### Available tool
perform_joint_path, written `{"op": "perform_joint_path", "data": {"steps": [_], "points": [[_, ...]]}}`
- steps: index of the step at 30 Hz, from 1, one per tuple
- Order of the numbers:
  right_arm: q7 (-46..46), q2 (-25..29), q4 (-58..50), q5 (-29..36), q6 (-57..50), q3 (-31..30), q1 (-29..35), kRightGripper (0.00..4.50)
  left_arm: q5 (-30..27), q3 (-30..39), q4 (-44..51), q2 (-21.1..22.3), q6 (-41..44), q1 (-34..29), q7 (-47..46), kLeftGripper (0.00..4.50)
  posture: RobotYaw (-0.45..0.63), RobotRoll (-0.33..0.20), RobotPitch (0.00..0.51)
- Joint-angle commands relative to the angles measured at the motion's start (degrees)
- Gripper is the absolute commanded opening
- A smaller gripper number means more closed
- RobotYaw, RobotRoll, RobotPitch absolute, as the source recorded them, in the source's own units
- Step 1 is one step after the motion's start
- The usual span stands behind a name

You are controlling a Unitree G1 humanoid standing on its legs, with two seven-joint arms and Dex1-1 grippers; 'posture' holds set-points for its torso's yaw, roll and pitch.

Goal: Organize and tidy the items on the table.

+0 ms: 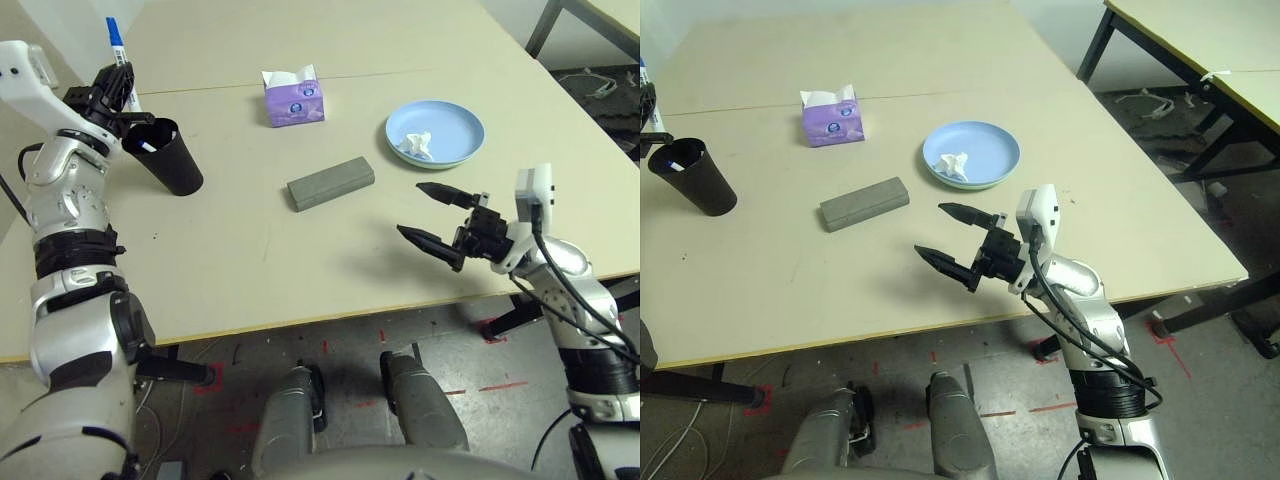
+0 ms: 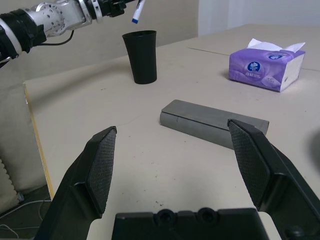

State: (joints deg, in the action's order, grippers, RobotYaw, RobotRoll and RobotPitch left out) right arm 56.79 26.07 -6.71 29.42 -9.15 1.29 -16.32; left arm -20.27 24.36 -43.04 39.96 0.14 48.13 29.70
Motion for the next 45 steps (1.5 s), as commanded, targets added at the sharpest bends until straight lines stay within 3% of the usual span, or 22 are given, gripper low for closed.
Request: {"op": "perform_joint_path", "data": {"steps": [1,12,13,18,22,25,29,35,45], "points": [[0.11,0.34,-1.26,-0.01,-0.54,-0.48,0.83,4.5,0.87,-0.47,0.57,-0.09,-0.59,-1.98,-0.33,0.61,-0.15,0.0,0.202],[0.54,0.44,-0.61,-0.1,-0.61,-0.54,-0.08,4.5,-0.23,0.11,3.28,-0.06,0.04,-4.56,-1.01,4.38,-0.15,0.0,0.203],[0.41,0.38,-0.63,-0.08,-0.64,-0.45,-0.02,4.5,-0.37,0.23,3.52,-0.06,0.14,-4.76,-1.07,4.48,-0.15,0.0,0.203],[-3.58,-0.33,-0.65,2.47,-2.87,3.18,-2.16,4.5,-2.05,1.43,5.45,0.03,0.78,-5.31,-1.07,4.48,-0.15,0.0,0.202],[-10.64,1.92,4.13,4.71,-3.97,12.3,-8.51,4.5,-5.0,4.2,10.34,0.8,2.01,-7.09,-0.79,4.48,-0.17,0.0,0.204],[-13.65,6.04,10.33,3.4,-1.97,18.83,-10.63,4.5,-7.07,6.71,15.64,1.6,3.73,-11.89,-0.28,4.48,-0.18,0.0,0.206],[-16.58,10.86,18.05,0.03,1.96,24.44,-8.53,4.5,-9.8,10.53,22.99,1.9,6.24,-22.84,1.22,4.48,-0.18,0.0,0.217],[-16.3,12.36,30.15,-3.41,10.64,27.11,-3.9,4.5,-11.47,11.79,37.17,-1.75,9.74,-40.23,1.0,4.48,-0.15,0.0,0.234],[-15.27,12.3,45.54,-6.54,22.02,26.03,-8.52,4.5,-13.19,13.77,43.45,-3.41,13.8,-48.7,-1.2,4.48,-0.11,0.0,0.257]]}}
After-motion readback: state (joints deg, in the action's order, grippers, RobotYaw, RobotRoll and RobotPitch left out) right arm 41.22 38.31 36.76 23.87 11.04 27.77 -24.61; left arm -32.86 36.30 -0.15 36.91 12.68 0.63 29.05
